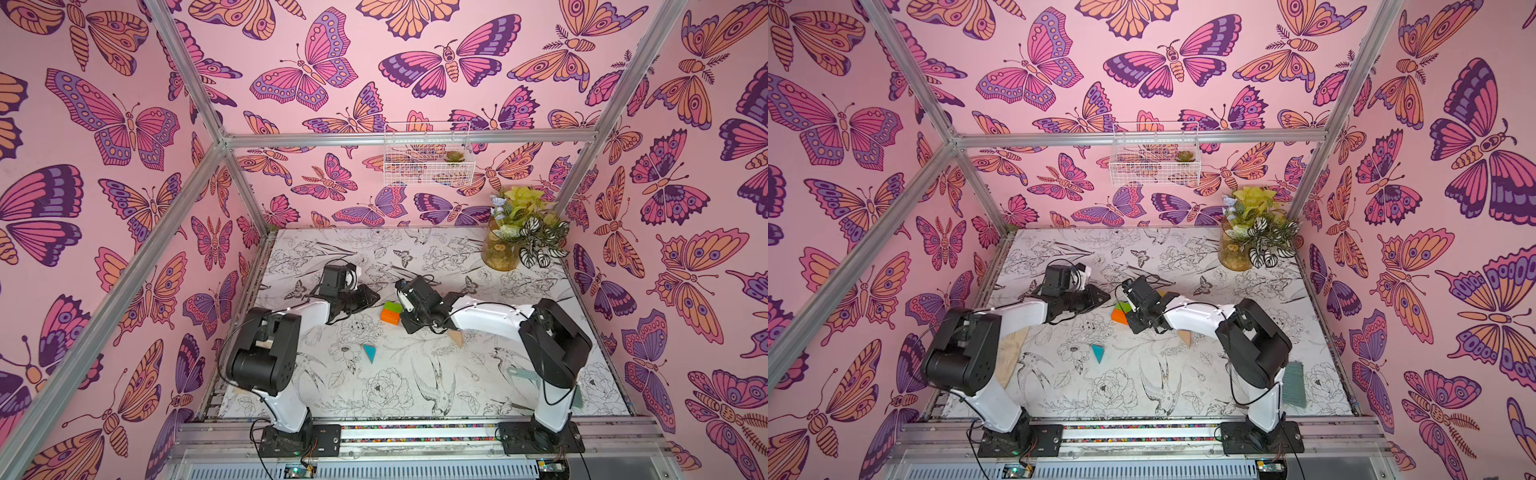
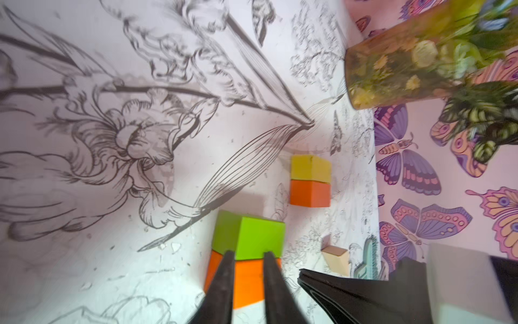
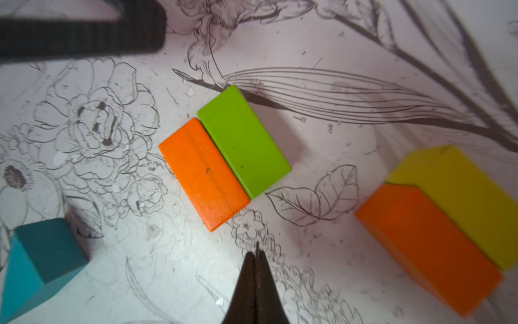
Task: Assemble a piece of candy with building blocks
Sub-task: Assemble the building blocks at the center of the board, then pick up the building blocks from the center of the board.
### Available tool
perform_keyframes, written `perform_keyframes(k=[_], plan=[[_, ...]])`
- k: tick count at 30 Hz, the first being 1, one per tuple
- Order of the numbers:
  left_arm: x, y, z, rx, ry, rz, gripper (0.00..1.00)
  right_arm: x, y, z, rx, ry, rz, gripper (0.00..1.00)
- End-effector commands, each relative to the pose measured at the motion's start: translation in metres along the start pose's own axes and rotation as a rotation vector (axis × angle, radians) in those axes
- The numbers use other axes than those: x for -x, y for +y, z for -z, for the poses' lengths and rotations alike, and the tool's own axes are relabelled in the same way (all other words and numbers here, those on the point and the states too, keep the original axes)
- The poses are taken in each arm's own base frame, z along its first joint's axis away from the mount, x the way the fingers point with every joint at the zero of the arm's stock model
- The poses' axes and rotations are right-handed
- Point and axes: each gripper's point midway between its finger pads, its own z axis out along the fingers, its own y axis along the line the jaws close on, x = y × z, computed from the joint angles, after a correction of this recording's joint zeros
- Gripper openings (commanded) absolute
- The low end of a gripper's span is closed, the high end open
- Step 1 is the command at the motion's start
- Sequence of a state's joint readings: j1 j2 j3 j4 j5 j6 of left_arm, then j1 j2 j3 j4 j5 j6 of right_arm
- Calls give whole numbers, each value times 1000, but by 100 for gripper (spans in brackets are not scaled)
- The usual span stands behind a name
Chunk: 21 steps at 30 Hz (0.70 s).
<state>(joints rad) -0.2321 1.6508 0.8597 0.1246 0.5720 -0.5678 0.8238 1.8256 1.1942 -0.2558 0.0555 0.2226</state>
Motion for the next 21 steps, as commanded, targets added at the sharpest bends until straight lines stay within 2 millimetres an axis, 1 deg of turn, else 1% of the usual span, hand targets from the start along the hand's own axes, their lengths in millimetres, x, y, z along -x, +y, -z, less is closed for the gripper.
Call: perform_keyframes(k=[1,4,6,7,10,11,12,13,16,19,21], plan=[[9,-9,29,52,-74,-155,45,24,-12,45,-34,-96,27,25],[10,-11,48,82,-129,-167,54,40,-4,61,66,-142,89,44],[8,-12,57,86,-154,-158,56,50,-2,60,94,-157,126,50],[7,-12,61,90,-164,-151,56,54,2,60,118,-157,166,57],[-1,-10,71,99,-190,-117,56,55,22,57,231,-126,291,74],[-3,-13,76,90,-203,-113,56,55,32,56,286,-115,345,86],[-5,-15,81,84,-214,-112,56,52,39,53,331,-98,393,89],[-8,-14,84,85,-222,-107,56,52,43,51,351,-80,428,90],[-13,-14,94,90,-253,-111,59,47,42,40,366,-3,529,91],[-18,-13,101,96,-274,-115,63,44,41,26,363,46,594,91],[-19,-13,104,95,-278,-117,63,41,35,14,337,87,625,92]])
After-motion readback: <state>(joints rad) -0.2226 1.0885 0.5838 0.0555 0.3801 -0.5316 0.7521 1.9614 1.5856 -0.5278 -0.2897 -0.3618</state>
